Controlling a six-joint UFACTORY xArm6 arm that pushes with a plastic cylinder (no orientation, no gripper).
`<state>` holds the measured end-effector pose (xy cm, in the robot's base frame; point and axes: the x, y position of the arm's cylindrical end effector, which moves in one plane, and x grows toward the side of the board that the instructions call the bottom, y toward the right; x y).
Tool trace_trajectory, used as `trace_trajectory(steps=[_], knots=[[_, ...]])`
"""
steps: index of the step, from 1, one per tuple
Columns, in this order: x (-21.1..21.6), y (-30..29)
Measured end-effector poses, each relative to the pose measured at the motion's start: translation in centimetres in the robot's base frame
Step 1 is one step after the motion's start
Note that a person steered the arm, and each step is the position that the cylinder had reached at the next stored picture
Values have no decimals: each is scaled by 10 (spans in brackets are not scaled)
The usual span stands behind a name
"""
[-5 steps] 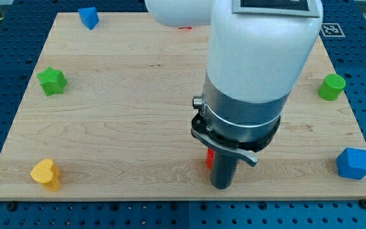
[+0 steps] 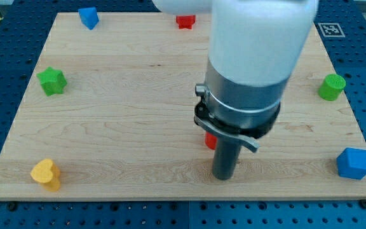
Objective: Point your arm towards the blue cube
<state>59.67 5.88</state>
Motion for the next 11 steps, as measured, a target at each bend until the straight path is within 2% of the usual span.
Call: trace_trajectory(steps=[1, 2, 3, 4, 5, 6, 7, 9, 11], knots=[[-1, 25], [-21, 49], [-58, 79], [-84, 135], [-68, 229], [-43, 286], [-39, 284], [-3, 269], [-3, 211]])
